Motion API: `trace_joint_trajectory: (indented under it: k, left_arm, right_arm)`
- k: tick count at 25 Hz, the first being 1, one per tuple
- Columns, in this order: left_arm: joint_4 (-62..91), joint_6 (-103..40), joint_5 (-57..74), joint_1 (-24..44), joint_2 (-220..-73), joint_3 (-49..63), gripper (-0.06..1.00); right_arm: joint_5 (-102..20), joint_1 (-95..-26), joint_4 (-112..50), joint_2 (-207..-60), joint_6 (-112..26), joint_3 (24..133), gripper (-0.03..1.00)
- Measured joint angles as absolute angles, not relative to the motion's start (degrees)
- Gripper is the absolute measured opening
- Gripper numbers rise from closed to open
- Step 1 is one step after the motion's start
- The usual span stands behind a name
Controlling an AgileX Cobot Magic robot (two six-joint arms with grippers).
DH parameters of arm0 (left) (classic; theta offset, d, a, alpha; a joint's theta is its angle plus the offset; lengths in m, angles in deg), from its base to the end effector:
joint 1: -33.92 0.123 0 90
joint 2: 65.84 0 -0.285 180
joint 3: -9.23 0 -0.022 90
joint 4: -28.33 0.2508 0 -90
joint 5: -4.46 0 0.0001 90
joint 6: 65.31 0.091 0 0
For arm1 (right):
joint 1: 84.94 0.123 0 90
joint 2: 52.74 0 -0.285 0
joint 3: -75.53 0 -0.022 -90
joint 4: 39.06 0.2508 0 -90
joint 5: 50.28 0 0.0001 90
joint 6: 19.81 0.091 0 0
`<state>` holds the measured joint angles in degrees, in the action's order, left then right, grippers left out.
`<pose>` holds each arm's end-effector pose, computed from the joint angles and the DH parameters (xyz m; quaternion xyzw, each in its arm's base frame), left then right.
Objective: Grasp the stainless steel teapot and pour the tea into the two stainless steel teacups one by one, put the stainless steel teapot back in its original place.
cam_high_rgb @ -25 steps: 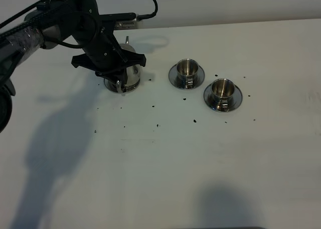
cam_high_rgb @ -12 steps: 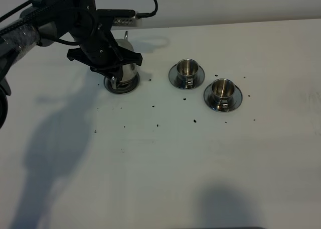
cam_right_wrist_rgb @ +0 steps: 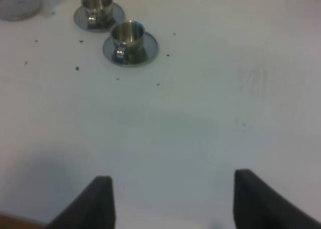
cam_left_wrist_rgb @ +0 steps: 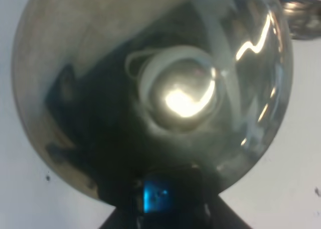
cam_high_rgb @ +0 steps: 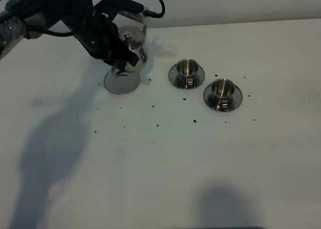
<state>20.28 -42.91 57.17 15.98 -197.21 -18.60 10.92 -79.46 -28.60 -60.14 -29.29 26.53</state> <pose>0.4479 -0.1557 0.2169 0.3083 0.9267 -0.0554 0.2076 -0.0074 0.0138 0.2757 -0.1147 0.8441 0.0730 0.5187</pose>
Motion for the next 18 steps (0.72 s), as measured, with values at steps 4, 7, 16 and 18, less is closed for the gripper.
trace_joint_trajectory:
  k: [4, 7, 16, 18]
  left_arm:
    - [15.39, -31.53, 57.23, 15.98, -196.21, -18.60, 0.22]
    - [10.21, -20.26, 58.26, 15.98, -196.00, -18.60, 0.22]
    - [4.63, -1.68, 59.17, 15.98, -196.00, -18.60, 0.22]
    - [4.63, 1.60, 59.17, 15.98, -196.00, -18.60, 0.22]
  right_arm:
    - [10.92, -79.46, -28.60, -60.14, -29.29, 26.53, 0.51]
    - [10.92, -79.46, -28.60, -60.14, -29.29, 26.53, 0.51]
    - [10.92, -79.46, -28.60, -60.14, -29.29, 26.53, 0.51]
    - [10.92, -79.46, -28.60, -60.14, -29.29, 26.53, 0.51]
